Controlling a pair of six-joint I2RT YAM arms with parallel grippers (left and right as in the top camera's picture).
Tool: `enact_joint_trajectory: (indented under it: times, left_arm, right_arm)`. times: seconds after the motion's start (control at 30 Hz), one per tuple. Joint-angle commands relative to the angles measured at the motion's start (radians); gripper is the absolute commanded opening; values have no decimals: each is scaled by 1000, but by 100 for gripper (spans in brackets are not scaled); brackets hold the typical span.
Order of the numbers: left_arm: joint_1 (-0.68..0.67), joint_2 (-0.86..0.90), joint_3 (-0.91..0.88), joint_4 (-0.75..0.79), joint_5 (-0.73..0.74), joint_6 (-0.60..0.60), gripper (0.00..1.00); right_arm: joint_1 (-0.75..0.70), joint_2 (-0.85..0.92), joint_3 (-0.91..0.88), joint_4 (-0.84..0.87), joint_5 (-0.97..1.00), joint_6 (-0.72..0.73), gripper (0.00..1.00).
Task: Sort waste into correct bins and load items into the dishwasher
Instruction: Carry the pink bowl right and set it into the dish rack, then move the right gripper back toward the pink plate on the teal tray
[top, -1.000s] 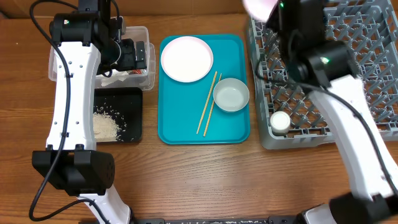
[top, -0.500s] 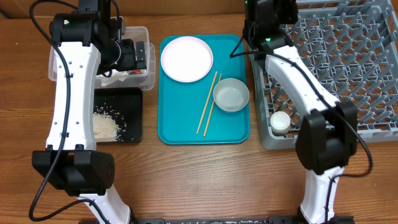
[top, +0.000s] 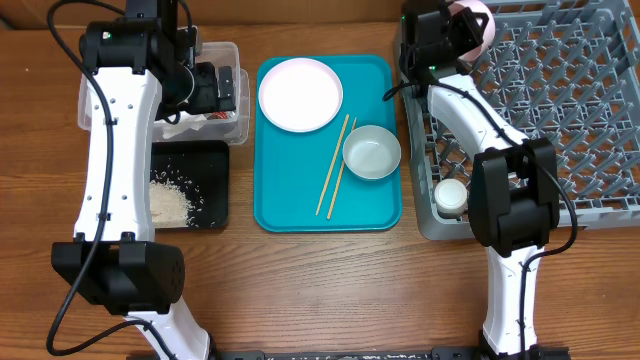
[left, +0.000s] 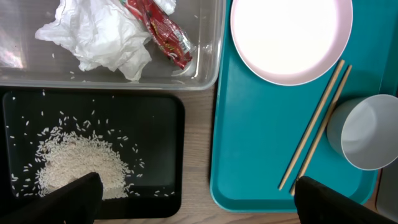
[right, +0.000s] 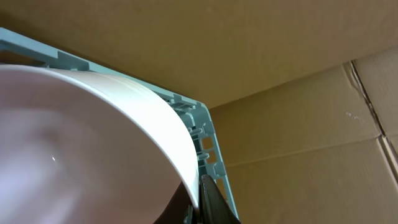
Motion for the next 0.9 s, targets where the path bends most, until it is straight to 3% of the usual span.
enact_joint_trajectory:
  times: [0.0, 0.53, 0.63, 0.87]
  left_arm:
    - [-3, -6, 9, 3, -10, 19, 100]
    - [-3, -6, 9, 3, -10, 19, 100]
    - [-3, -6, 9, 3, -10, 19, 100]
    - [-3, -6, 9, 3, -10, 19, 100]
  right_arm:
    - [11, 13, -5, 4, 21, -14, 4]
    - [74, 13, -6, -66, 35, -14, 4]
    - [75, 13, -6, -73, 34, -13, 13]
    - [90, 13, -6, -146, 15, 71, 25]
